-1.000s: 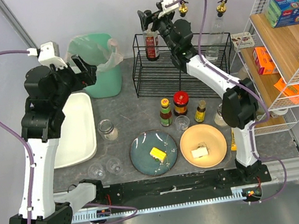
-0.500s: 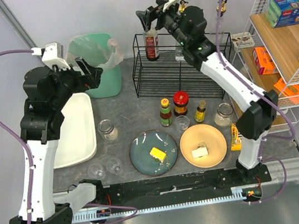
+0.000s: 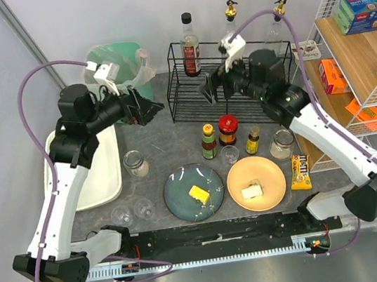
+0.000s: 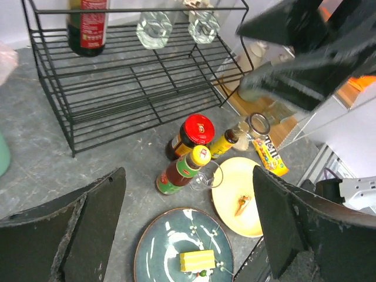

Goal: Clear the kitchen counter

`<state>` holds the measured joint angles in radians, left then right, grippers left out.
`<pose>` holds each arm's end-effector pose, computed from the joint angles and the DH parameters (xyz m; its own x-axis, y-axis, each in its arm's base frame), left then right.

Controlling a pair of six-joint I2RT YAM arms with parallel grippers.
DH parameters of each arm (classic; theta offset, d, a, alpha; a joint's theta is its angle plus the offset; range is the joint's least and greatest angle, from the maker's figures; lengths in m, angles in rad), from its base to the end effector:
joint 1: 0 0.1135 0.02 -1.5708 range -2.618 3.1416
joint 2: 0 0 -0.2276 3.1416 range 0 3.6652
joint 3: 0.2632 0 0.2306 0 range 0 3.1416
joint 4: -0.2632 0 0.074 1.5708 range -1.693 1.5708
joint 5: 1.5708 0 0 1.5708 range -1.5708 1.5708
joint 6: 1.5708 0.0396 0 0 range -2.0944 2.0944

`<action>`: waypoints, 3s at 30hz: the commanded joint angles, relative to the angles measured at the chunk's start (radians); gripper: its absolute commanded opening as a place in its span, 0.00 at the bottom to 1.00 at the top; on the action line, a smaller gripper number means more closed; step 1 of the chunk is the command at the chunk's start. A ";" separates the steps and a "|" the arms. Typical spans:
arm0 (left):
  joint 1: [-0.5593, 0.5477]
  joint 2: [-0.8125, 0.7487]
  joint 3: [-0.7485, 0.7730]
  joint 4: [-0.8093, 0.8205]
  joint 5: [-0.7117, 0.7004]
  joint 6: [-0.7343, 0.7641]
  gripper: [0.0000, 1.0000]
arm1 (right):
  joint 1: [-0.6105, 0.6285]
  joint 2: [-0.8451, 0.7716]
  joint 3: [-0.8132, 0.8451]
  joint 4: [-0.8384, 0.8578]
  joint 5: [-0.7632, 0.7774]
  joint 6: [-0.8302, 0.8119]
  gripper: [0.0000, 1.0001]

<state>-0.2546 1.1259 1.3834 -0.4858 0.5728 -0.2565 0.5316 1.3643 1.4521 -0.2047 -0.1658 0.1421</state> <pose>0.2139 -0.0778 0.4094 -0.3952 -0.1175 -0.9111 0.6434 0.6725 -0.3658 0.2571 0.1588 0.4024 -0.1903 0.0501 -0.9804 -0.6205 0.7677 0.1597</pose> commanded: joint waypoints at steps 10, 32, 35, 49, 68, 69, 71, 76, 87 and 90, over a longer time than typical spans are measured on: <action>-0.028 -0.017 -0.027 0.110 -0.119 -0.058 0.91 | 0.094 -0.044 -0.295 -0.036 -0.066 -0.010 0.93; -0.028 -0.009 0.006 0.062 -0.195 -0.033 0.91 | 0.142 0.082 -0.374 0.047 0.026 0.019 0.32; -0.028 -0.011 0.008 0.056 -0.202 -0.027 0.91 | 0.146 0.085 -0.357 0.048 0.034 0.019 0.16; -0.028 -0.051 0.014 0.039 -0.284 0.006 0.90 | 0.160 0.079 -0.040 -0.004 0.029 -0.021 0.00; -0.026 -0.067 0.014 0.023 -0.335 0.036 0.90 | 0.157 0.340 0.434 0.073 0.216 -0.133 0.00; -0.028 -0.069 0.016 0.020 -0.335 0.037 0.90 | 0.153 0.357 0.459 0.077 0.224 -0.163 0.00; -0.028 -0.074 0.014 0.016 -0.343 0.040 0.90 | 0.146 0.387 0.508 0.090 0.233 -0.164 0.00; -0.028 -0.087 0.013 0.006 -0.358 0.049 0.90 | 0.131 0.436 0.591 0.106 0.241 -0.164 0.00; -0.028 -0.087 0.014 -0.007 -0.369 0.069 0.90 | 0.058 0.525 0.631 0.159 0.169 -0.099 0.00; -0.028 -0.086 0.014 -0.008 -0.369 0.072 0.90 | 0.050 0.548 0.642 0.166 0.169 -0.085 0.00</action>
<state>-0.2817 1.0515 1.3621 -0.4984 0.2134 -0.2268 0.5903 1.9060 2.0148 -0.2028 0.0238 0.0341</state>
